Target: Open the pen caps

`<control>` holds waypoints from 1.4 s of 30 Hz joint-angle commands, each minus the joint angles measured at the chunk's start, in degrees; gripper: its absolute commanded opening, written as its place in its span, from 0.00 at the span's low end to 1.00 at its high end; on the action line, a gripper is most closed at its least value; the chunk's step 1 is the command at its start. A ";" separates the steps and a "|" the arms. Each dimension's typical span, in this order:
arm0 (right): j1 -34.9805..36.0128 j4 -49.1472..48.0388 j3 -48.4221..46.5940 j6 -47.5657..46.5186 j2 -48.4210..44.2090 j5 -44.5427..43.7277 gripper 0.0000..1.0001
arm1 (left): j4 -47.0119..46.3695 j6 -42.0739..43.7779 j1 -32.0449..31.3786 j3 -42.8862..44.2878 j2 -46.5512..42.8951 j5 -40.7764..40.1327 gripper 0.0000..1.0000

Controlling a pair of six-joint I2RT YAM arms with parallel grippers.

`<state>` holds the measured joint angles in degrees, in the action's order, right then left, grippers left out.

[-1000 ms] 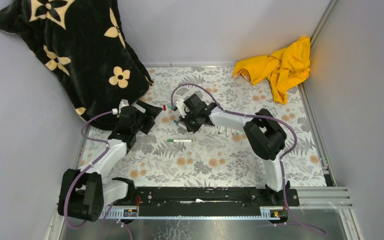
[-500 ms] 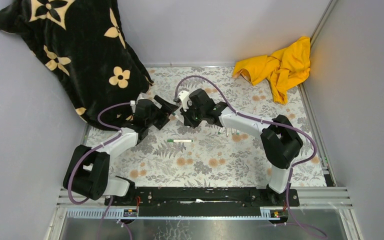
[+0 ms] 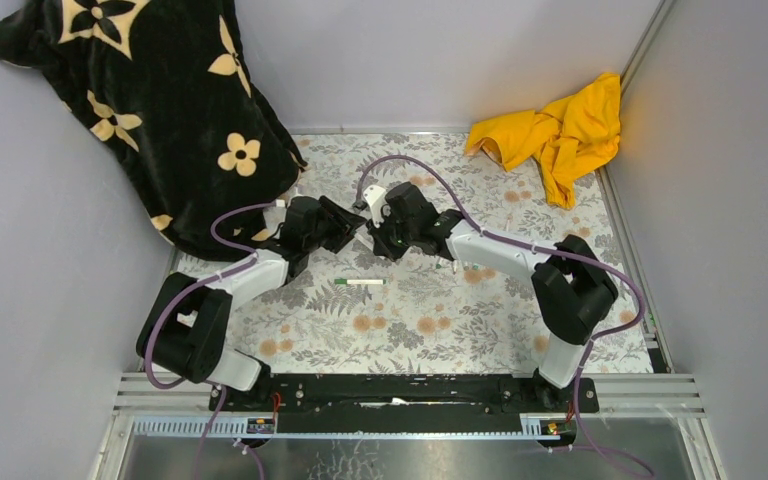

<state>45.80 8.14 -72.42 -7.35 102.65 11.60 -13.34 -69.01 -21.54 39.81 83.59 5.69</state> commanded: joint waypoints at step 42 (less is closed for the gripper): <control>-3.46 -3.24 1.11 0.78 -6.81 2.18 0.39 | -7.37 2.38 -4.96 7.51 4.79 4.43 0.00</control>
<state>42.94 7.03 -68.77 -6.98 96.99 11.64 -15.84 -66.59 -25.63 45.30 88.27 7.64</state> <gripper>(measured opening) 0.386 0.211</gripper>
